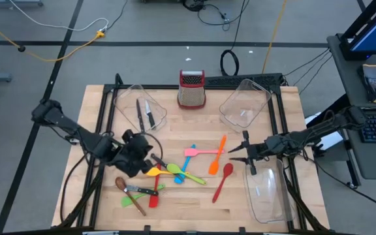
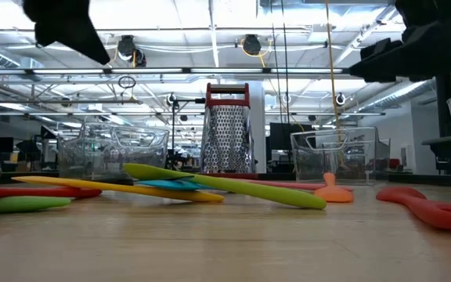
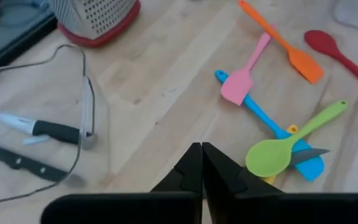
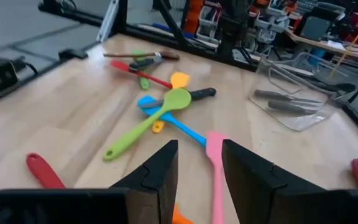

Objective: Pick & Place Kitchen Items
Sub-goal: Put the orange spatula into the bottom right transparent bin

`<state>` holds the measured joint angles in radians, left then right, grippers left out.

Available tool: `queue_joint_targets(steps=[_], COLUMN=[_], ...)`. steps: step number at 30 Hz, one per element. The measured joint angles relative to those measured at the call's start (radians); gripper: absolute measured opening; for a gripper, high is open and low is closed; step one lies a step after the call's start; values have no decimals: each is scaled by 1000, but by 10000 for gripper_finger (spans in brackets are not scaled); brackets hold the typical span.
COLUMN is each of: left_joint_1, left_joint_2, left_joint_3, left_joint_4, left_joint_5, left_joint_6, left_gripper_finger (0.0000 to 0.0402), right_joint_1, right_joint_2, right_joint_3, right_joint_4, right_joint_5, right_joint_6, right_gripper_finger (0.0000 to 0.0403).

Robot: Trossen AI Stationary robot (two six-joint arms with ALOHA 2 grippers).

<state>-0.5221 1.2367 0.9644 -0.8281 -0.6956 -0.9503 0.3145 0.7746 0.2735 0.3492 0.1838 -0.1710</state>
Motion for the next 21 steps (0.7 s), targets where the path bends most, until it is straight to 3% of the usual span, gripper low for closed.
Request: queue_joint_targets(steps=[8, 14, 21], left_joint_1=[-64, -56, 19], left_joint_2=[-123, -246, -378], left_joint_3=[-231, -375, -514], left_joint_4=[269, 481, 654], left_joint_5=[-10, -10, 115], left_joint_6=[32, 193, 362], left_gripper_finger=[3, 2, 2], right_joint_1=[-26, -50, -111], right_joint_2=[0, 19, 156], right_joint_3=[152, 208, 279], right_joint_4=[-224, -314, -377], right_joint_5=[-4, -47, -58], right_joint_6=[-17, -10, -20], right_gripper_finger=[116, 116, 116])
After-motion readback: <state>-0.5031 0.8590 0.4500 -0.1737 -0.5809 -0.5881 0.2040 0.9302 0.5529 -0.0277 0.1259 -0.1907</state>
